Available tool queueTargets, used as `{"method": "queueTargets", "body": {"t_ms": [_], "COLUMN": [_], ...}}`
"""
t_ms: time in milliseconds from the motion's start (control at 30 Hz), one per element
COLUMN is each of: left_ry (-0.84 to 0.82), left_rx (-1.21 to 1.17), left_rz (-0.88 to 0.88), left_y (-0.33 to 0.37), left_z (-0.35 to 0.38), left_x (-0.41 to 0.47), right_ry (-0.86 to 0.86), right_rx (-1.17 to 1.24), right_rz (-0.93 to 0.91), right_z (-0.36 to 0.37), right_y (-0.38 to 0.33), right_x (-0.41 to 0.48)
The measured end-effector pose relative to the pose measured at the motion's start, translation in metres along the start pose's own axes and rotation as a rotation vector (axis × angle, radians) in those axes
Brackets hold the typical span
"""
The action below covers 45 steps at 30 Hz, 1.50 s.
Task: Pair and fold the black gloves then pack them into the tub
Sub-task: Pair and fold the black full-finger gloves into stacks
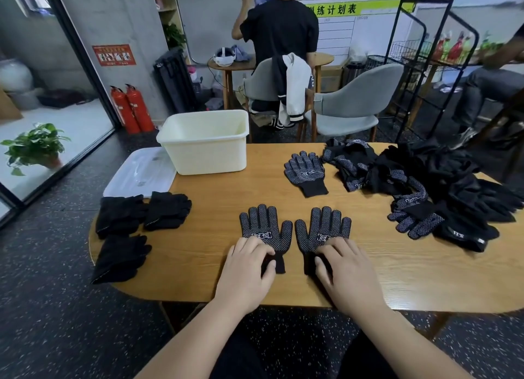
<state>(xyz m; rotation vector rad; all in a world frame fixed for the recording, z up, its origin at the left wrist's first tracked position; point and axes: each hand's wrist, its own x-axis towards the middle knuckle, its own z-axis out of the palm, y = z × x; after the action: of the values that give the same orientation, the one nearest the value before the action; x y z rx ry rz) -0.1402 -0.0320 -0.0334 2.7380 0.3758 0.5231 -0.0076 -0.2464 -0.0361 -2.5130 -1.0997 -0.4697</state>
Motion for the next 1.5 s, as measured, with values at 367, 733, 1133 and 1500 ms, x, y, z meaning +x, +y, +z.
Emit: {"method": "queueTargets", "body": {"t_ms": [367,733,1133,1500], "left_ry": [0.1,0.126,0.138,0.038], "left_rx": [-0.158,-0.342,-0.346,-0.125], "left_rz": [-0.15,-0.247,-0.202,-0.101], "left_y": [-0.002,-0.001,-0.004,0.014], "left_z": [0.003,-0.01,-0.01,-0.004], "left_x": [0.007,0.003,0.004,0.021], "right_ry": [-0.07,-0.047,-0.085,-0.291], "right_rx": [-0.015,0.125,0.287,0.478], "right_rz": [0.0,0.035,0.154,0.072], "right_z": [0.002,0.003,-0.034,-0.167], "right_y": [0.0,-0.052,-0.06,-0.015], "right_x": [0.002,0.014,0.05,0.099]}}
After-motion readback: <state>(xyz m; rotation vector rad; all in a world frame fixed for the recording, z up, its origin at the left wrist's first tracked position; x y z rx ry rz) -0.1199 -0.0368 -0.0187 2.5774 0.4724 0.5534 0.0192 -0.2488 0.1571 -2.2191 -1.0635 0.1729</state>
